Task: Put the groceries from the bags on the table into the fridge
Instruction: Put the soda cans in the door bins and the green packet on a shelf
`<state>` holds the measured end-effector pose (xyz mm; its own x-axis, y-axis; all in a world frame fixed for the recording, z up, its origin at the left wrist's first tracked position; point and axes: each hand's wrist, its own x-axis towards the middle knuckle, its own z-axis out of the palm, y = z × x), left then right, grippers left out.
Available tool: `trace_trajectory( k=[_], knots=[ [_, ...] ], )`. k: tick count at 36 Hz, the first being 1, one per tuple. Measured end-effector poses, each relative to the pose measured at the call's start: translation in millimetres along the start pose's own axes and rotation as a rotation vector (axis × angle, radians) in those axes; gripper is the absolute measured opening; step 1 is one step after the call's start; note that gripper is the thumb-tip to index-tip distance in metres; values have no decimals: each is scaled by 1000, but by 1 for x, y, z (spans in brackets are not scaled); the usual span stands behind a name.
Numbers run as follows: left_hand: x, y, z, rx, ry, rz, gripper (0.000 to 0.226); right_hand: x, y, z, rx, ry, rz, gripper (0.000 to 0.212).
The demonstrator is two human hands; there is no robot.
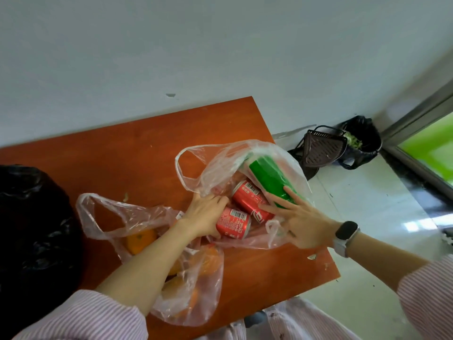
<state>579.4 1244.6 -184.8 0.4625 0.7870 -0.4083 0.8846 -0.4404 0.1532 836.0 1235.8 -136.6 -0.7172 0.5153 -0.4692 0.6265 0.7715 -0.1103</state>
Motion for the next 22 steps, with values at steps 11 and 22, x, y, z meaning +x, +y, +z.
trace_trajectory(
  k=[11, 22],
  knots=[
    [-29, -13, -30, -441, 202, -93, 90, 30, -4, -28, 798, 377, 463, 38],
    [-60, -21, -41, -1005, 458, -324, 84, 56, -14, -15, -50, 121, 332, 67]
  ],
)
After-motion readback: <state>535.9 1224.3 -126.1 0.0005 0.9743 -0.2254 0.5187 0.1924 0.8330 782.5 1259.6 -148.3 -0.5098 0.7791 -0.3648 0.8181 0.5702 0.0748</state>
